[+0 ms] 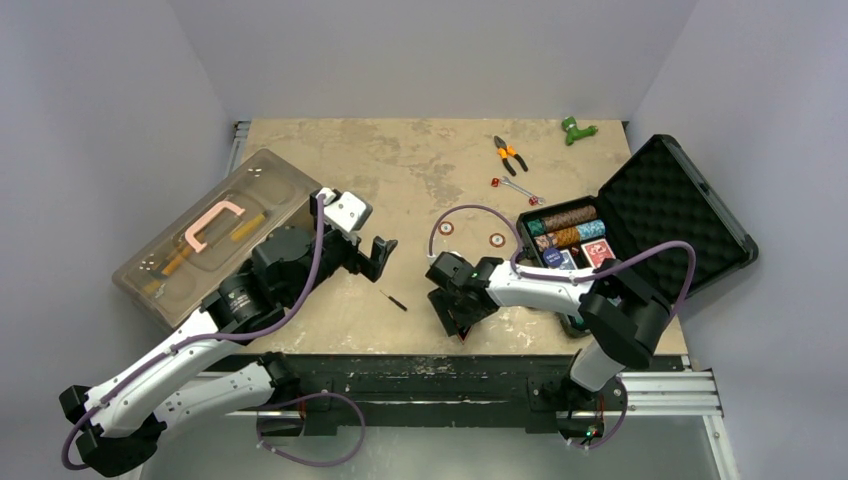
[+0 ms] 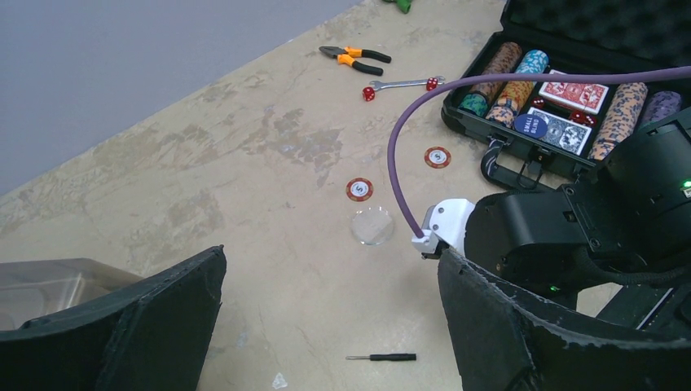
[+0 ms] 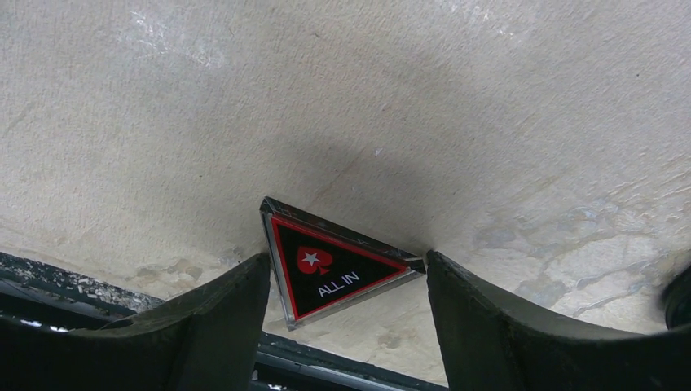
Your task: Pack up texas hold em set
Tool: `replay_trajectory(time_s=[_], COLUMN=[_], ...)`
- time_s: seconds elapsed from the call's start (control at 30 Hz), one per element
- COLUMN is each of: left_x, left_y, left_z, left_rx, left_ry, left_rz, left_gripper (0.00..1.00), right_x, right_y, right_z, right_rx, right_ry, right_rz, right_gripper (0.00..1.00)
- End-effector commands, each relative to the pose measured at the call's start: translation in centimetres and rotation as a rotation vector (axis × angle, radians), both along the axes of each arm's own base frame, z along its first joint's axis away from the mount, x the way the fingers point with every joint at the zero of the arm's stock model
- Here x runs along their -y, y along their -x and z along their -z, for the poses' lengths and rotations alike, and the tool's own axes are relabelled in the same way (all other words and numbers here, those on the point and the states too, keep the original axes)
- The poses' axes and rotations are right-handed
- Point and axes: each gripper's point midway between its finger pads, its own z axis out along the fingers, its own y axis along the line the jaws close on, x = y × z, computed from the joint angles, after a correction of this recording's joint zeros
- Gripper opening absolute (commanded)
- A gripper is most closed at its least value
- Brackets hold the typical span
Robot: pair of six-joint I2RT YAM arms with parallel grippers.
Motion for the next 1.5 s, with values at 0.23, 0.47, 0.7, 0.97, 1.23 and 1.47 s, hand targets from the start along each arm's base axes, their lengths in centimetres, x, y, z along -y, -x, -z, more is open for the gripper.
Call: replay_trajectory(time_s=[0.23,0.47,0.7,0.97,1.23,1.47], left_x=[0.0,0.0,0.0,-0.1,0.2,0.0], left_y=[0.1,0.3,0.7,1.0,1.2,1.1], left_z=[-1.8,-2.0,-2.4,-2.7,-2.9,-3.0], left_rx=[0.055,0.054,0.058,0.063,0.058,0.064], left_ry=[0.037,0.046,0.059,0.066,0.071,0.06], left_rz=[0.005,0.013,0.022,0.03,0.049,0.044], left_gripper=[0.98,0.98,0.98,0.98,0.98,0.98], right_x=[-0.2,-0.3,1.7,13.3,25.9,31.5], right_y=[-0.9,-1.5,-4.9,-9.9,-11.3,-12.7], right_z=[-0.1,-2.2,-6.5,-11.9,-14.1,-13.7], right_rx=[0.026,0.075,0.184,0.36,0.405,0.431], right_ry=[0.044,0.01,-0.081,-0.181,-0.108,-0.113], right_rz=[-0.008,0.035,0.189,0.736,1.395,1.707], right_gripper=[0.57,0.35,0.06,0.0,0.0,0.0])
